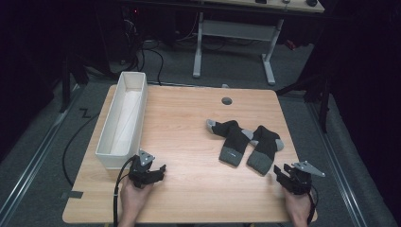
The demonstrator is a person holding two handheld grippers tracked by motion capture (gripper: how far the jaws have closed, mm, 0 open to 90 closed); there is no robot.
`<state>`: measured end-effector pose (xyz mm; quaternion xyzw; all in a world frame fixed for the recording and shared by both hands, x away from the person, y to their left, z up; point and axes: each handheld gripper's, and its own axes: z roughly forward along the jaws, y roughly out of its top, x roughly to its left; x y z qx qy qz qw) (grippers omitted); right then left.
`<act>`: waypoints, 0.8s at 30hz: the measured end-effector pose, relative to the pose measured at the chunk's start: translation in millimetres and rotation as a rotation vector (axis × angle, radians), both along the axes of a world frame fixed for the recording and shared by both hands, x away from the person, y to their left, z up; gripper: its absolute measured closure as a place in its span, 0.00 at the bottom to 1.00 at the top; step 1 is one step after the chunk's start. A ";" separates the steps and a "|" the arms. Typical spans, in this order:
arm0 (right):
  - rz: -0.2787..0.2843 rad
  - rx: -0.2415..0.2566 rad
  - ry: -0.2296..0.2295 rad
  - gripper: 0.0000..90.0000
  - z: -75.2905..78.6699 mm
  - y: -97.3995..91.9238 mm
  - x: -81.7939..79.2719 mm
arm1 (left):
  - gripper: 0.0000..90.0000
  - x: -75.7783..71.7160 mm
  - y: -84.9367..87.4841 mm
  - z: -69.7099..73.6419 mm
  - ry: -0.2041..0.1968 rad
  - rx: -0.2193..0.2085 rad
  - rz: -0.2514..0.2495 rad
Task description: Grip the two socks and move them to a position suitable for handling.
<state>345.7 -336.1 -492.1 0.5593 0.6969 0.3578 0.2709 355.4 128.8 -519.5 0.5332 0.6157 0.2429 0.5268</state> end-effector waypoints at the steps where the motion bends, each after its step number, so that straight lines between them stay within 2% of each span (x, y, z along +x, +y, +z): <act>1: 0.002 0.002 -0.005 0.60 1.6 1.0 -0.5 | 0.32 0.0 0.0 0.0 0.000 0.000 0.000; 4: 0.023 0.005 -0.025 0.59 8.3 5.9 -0.9 | 0.32 0.0 0.1 0.0 0.000 0.000 0.000; 6: 0.058 0.009 -0.054 0.58 16.4 13.6 0.0 | 0.32 0.1 0.3 0.0 0.000 0.001 0.001; 8: 0.066 0.013 -0.059 0.58 18.3 15.4 0.2 | 0.32 0.2 0.2 0.0 0.000 -0.001 0.002; 10: 0.094 0.023 -0.071 0.57 24.4 25.0 2.8 | 0.32 0.1 0.2 0.1 0.001 0.000 0.001; 19: 0.167 0.018 -0.082 0.55 33.8 50.6 15.0 | 0.32 0.1 0.3 0.0 0.001 0.001 0.001; 24: 0.207 0.016 -0.076 0.54 39.8 71.6 31.9 | 0.32 0.2 0.1 0.0 0.000 0.000 0.002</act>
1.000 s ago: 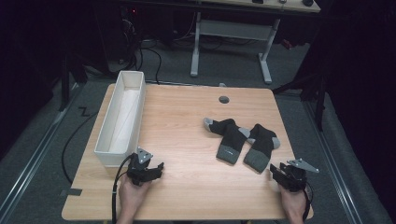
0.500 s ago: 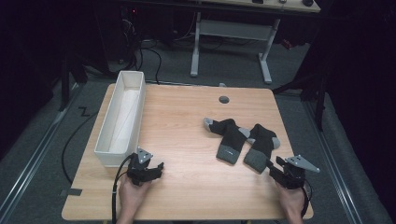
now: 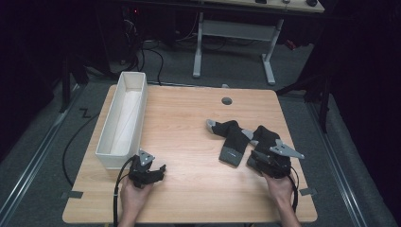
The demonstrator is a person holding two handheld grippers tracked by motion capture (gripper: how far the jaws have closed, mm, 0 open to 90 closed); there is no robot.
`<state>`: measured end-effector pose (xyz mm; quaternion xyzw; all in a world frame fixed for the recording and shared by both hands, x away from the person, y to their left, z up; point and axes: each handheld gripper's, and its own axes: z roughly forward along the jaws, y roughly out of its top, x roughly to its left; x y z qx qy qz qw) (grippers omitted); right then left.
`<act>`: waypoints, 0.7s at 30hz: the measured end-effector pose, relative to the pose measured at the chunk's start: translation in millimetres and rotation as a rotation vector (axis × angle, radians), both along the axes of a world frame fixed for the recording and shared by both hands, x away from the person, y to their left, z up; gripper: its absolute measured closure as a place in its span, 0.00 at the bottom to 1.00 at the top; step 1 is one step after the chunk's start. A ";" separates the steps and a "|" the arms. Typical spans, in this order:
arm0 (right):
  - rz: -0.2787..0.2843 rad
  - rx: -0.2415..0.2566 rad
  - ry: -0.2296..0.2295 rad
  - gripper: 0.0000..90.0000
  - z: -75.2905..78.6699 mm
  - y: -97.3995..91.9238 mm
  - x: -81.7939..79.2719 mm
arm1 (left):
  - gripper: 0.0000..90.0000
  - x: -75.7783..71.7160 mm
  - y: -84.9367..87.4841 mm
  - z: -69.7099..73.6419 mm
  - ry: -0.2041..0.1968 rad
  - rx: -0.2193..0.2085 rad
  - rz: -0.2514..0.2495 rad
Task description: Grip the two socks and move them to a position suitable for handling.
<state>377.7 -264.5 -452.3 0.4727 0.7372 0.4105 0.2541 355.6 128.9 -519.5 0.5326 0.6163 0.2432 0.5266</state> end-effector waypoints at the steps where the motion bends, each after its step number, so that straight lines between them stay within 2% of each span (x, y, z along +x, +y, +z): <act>1: 0.006 -0.005 0.004 0.53 0.1 3.5 3.6 | 0.32 0.0 0.0 0.0 0.000 0.000 0.000; 12: 0.030 -0.036 0.062 0.50 -5.2 35.8 38.1 | 0.32 0.0 0.0 0.0 0.000 0.001 0.000; 16: 0.010 -0.033 0.103 0.47 -8.7 46.8 55.9 | 0.32 0.0 0.0 0.0 0.000 0.000 0.000; 20: -0.009 -0.035 0.114 0.46 -11.7 53.1 64.8 | 0.32 0.0 0.1 0.0 0.001 0.002 -0.001; 21: -0.023 -0.045 0.133 0.44 -14.5 56.9 71.5 | 0.32 0.0 0.0 0.0 0.000 0.000 0.000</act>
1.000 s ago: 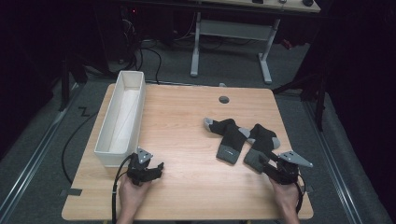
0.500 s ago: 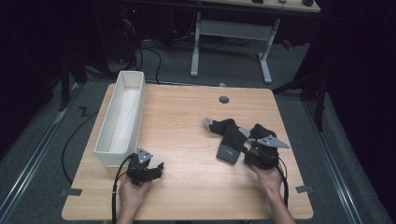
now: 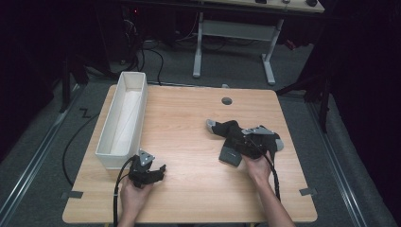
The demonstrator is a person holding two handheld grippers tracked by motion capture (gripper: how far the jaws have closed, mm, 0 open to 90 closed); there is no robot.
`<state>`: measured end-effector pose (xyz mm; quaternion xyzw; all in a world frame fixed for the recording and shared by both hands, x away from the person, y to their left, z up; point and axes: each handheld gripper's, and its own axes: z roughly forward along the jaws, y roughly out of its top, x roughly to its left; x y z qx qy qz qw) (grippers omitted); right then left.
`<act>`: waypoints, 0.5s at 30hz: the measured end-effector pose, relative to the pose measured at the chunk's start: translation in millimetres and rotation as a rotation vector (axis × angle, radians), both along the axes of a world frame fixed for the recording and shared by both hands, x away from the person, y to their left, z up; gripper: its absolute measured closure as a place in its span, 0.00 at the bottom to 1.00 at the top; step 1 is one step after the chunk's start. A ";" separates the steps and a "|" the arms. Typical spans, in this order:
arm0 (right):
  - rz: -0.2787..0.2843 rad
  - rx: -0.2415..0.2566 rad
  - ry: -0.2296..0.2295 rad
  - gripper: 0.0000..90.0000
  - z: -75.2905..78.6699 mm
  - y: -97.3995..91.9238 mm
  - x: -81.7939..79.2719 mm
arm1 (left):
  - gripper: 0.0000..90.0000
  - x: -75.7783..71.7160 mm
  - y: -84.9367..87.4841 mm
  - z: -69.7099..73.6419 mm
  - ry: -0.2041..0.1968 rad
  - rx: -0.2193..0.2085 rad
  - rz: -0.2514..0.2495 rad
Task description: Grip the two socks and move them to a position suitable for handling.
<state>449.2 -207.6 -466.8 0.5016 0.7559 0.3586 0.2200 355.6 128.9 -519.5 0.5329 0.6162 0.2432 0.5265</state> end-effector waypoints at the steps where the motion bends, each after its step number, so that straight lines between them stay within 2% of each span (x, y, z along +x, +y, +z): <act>1: 0.000 0.000 0.000 0.44 0.0 0.0 0.0 | 0.32 0.0 0.0 0.0 0.000 0.000 0.000; 3: -0.010 -0.020 0.018 0.44 -2.5 4.2 7.6 | 0.32 -0.1 0.0 0.0 0.000 0.000 -0.001; 9: -0.029 -0.028 0.049 0.45 -9.8 10.3 14.2 | 0.32 -0.1 0.0 0.0 0.000 0.000 -0.001; 11: -0.031 -0.038 0.071 0.52 -12.9 11.3 15.9 | 0.32 -0.1 0.0 0.0 0.000 0.000 -0.001; 13: -0.028 -0.040 0.073 0.56 -14.1 11.7 16.2 | 0.32 -0.1 0.0 0.0 0.000 0.000 -0.001; 15: -0.016 -0.052 0.089 0.66 -17.6 13.1 17.3 | 0.32 -0.1 0.0 0.0 0.000 0.000 -0.001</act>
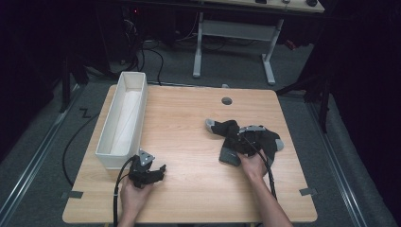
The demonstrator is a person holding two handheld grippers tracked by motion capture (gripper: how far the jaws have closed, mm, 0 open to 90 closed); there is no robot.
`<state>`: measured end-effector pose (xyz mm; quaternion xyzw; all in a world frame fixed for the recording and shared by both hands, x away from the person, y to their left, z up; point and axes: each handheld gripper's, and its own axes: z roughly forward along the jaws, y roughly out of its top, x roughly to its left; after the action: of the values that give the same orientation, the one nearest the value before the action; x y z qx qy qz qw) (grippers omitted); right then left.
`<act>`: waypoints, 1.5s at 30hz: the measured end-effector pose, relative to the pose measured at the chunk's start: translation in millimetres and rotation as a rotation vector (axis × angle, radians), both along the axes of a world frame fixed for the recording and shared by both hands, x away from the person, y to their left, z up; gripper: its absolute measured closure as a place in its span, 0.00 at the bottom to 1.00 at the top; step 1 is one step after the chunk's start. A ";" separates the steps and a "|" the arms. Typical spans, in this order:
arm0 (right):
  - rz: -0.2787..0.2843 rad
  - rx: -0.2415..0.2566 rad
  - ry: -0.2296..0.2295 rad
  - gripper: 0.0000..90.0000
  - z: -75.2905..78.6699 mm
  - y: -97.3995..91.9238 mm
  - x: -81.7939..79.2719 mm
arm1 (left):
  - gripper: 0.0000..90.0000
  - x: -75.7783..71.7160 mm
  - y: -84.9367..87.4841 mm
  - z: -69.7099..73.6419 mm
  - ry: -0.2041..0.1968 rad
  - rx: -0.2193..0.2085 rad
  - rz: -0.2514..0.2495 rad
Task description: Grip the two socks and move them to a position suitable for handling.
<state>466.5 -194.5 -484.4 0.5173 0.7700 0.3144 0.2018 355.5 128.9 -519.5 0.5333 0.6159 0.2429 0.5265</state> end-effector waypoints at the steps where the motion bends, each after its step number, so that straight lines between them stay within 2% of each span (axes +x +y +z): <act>1: 0.006 -0.006 0.007 0.70 -1.5 0.7 0.6 | 0.32 0.0 0.0 0.0 0.000 0.000 0.000; 2: 0.017 -0.020 0.015 0.79 -4.4 2.2 0.8 | 0.32 0.0 0.0 0.0 0.000 0.000 0.000; 3: 0.017 -0.020 0.015 0.79 -4.4 2.2 0.8 | 0.32 0.0 0.0 0.0 0.000 0.000 0.000; 5: 0.036 -0.018 0.014 0.91 -4.5 3.7 -0.2 | 0.32 0.0 0.0 0.0 0.000 0.000 0.000; 7: 0.053 -0.010 0.012 0.93 -3.9 3.4 -0.9 | 0.32 0.0 0.0 0.0 0.000 0.000 0.000; 11: 0.067 0.045 -0.004 0.94 2.8 0.2 -4.7 | 0.32 0.0 0.0 0.0 0.000 -0.001 0.000; 12: 0.067 0.045 -0.004 0.94 2.8 0.2 -4.7 | 0.32 0.0 0.0 0.0 0.000 -0.001 0.000; 13: 0.072 0.055 -0.013 0.94 6.2 -0.1 -6.7 | 0.32 0.0 0.0 0.0 0.000 0.000 0.000; 14: 0.088 0.075 -0.042 0.94 14.5 -0.4 -11.4 | 0.32 0.0 -0.1 0.0 0.000 -0.001 0.000; 16: 0.092 0.080 -0.051 0.94 17.1 -0.2 -13.0 | 0.32 0.0 -0.1 0.0 0.000 -0.001 0.000; 17: 0.108 0.095 -0.068 0.94 23.4 0.3 -16.9 | 0.32 0.0 -0.1 0.0 0.000 0.000 0.000; 20: 0.129 0.103 -0.091 0.94 31.5 4.1 -24.5 | 0.32 0.2 -0.1 0.0 0.000 0.000 -0.001; 23: 0.161 0.090 -0.117 0.94 39.2 11.8 -33.3 | 0.32 0.2 -0.2 0.0 0.000 0.000 -0.002; 25: 0.167 0.089 -0.119 0.94 41.0 15.0 -36.6 | 0.32 0.3 -0.2 0.0 0.000 0.000 -0.002; 26: 0.193 0.066 -0.131 0.94 43.1 22.4 -44.9 | 0.32 0.3 -0.2 0.0 -0.001 0.000 -0.002; 27: 0.193 0.066 -0.131 0.94 43.1 22.4 -44.9 | 0.32 0.3 -0.2 0.0 -0.001 0.000 -0.002; 28: 0.219 0.063 -0.130 0.94 43.5 28.6 -53.1 | 0.32 0.3 -0.2 0.0 0.000 0.000 -0.002; 30: 0.241 0.054 -0.135 0.94 42.8 33.9 -59.1 | 0.32 0.3 -0.2 0.0 0.000 0.000 -0.002; 33: 0.260 0.063 -0.127 0.93 40.8 38.1 -63.9 | 0.32 0.2 -0.2 0.0 0.000 0.000 -0.002; 37: 0.279 0.067 -0.105 0.93 33.9 45.3 -73.3 | 0.32 0.2 -0.2 0.0 0.000 0.001 -0.002; 40: 0.301 0.045 -0.094 0.92 22.7 52.9 -81.6 | 0.32 0.3 -0.3 0.0 -0.001 0.000 -0.002; 45: 0.318 0.051 -0.068 0.92 10.5 58.7 -85.3 | 0.32 0.3 -0.5 0.0 -0.001 0.001 -0.001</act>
<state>381.1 -135.8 -473.9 0.3831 0.8265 0.3792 0.1621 355.9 128.4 -519.4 0.5338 0.6153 0.2430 0.5267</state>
